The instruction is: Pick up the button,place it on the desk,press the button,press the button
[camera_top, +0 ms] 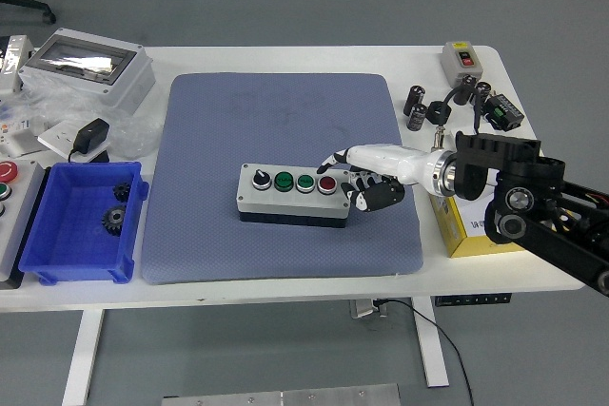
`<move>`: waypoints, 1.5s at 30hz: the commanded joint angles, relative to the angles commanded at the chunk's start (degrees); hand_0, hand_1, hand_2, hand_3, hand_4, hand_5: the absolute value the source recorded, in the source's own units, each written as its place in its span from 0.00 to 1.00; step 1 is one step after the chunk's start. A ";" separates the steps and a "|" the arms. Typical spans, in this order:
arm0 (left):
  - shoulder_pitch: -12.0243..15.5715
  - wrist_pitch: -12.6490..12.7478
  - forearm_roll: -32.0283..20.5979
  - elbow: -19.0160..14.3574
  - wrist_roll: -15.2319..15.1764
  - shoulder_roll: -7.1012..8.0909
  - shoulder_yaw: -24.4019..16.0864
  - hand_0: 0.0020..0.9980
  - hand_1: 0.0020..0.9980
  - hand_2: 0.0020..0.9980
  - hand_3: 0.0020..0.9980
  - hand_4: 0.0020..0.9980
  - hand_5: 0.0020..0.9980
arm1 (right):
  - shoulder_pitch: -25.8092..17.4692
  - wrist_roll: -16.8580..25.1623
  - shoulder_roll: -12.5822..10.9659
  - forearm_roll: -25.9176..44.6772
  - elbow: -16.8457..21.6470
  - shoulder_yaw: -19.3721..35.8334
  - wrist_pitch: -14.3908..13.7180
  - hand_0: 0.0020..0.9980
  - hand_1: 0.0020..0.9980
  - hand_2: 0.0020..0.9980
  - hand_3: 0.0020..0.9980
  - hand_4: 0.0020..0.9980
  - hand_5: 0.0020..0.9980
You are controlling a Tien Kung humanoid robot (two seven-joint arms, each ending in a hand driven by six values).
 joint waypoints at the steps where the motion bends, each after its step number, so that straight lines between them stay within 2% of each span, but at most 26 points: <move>1: 0.03 -0.12 -0.05 -0.04 0.29 -0.03 0.04 0.62 0.49 0.50 0.59 0.23 0.00 | -0.59 1.15 0.09 1.70 0.26 1.58 -0.10 0.03 0.16 0.20 0.85 0.10 0.12; 3: 0.02 -0.36 -0.08 -0.10 0.75 -0.09 0.06 0.62 0.49 0.50 0.59 0.23 0.00 | -1.52 2.89 0.40 4.36 0.28 4.18 -1.17 0.03 0.16 0.20 0.85 0.10 0.12; 5: -0.09 -0.74 0.25 -0.11 1.12 -0.15 -0.12 0.62 0.49 0.50 0.59 0.23 0.00 | -2.99 5.16 1.52 6.56 -0.64 7.04 -3.97 0.03 0.16 0.20 0.85 0.10 0.12; 12: -0.41 -0.94 1.56 -0.04 1.16 -0.10 -0.70 0.62 0.50 0.50 0.59 0.23 0.00 | -10.01 12.86 8.52 6.06 -5.82 16.27 -17.07 0.04 0.17 0.20 0.84 0.10 0.14; 13: -0.40 -0.79 1.59 -0.04 1.18 -0.08 -0.66 0.62 0.50 0.50 0.59 0.23 0.00 | -11.07 13.90 9.42 6.54 -6.18 17.37 -18.61 0.12 0.30 0.40 0.85 0.45 0.21; 18: -0.20 0.73 2.40 0.08 1.74 0.00 -0.19 0.62 0.50 0.50 0.59 0.23 0.00 | -16.97 19.89 13.10 11.05 -6.95 22.28 -26.68 0.12 0.30 0.40 0.85 0.45 0.21; 19: -0.16 0.97 2.61 0.10 1.85 0.02 -0.13 0.63 0.50 0.50 0.59 0.23 0.00 | -18.03 21.04 13.54 12.09 -7.05 22.80 -28.00 0.41 0.60 0.65 0.82 0.55 0.26; 22: -0.05 1.39 3.25 0.16 2.06 0.08 -0.16 0.63 0.50 0.50 0.59 0.23 0.00 | -21.17 24.73 14.63 15.33 -7.32 23.67 -31.92 0.41 0.60 0.65 0.82 0.55 0.26; 24: -0.06 1.43 3.72 0.21 2.06 0.10 -0.32 0.63 0.50 0.50 0.59 0.23 0.00 | -22.35 26.53 15.16 16.69 -7.56 23.60 -33.29 0.41 0.60 0.65 0.82 0.55 0.26; 25: -0.08 1.44 3.93 0.23 2.03 0.11 -0.41 0.63 0.50 0.50 0.59 0.22 0.00 | -22.73 27.08 15.36 17.12 -7.67 23.53 -33.62 0.64 0.70 0.73 0.79 0.59 0.30; 30: -0.14 1.32 4.74 0.40 1.70 0.19 -0.78 0.63 0.50 0.50 0.59 0.22 0.00 | -24.29 28.97 15.90 19.22 -8.27 22.97 -34.40 0.64 0.70 0.73 0.79 0.59 0.30; 31: -0.12 1.30 4.85 0.41 1.69 0.22 -0.83 0.63 0.50 0.50 0.59 0.22 0.00 | -24.54 29.21 15.94 19.60 -8.38 22.94 -34.48 0.76 0.77 0.78 0.79 0.62 0.34; 45: 0.06 0.49 7.54 0.26 2.13 1.11 -2.15 0.63 0.50 0.50 0.59 0.23 0.00 | -27.77 31.60 15.36 21.07 -7.13 27.16 -36.25 0.79 0.78 0.78 0.78 0.65 0.39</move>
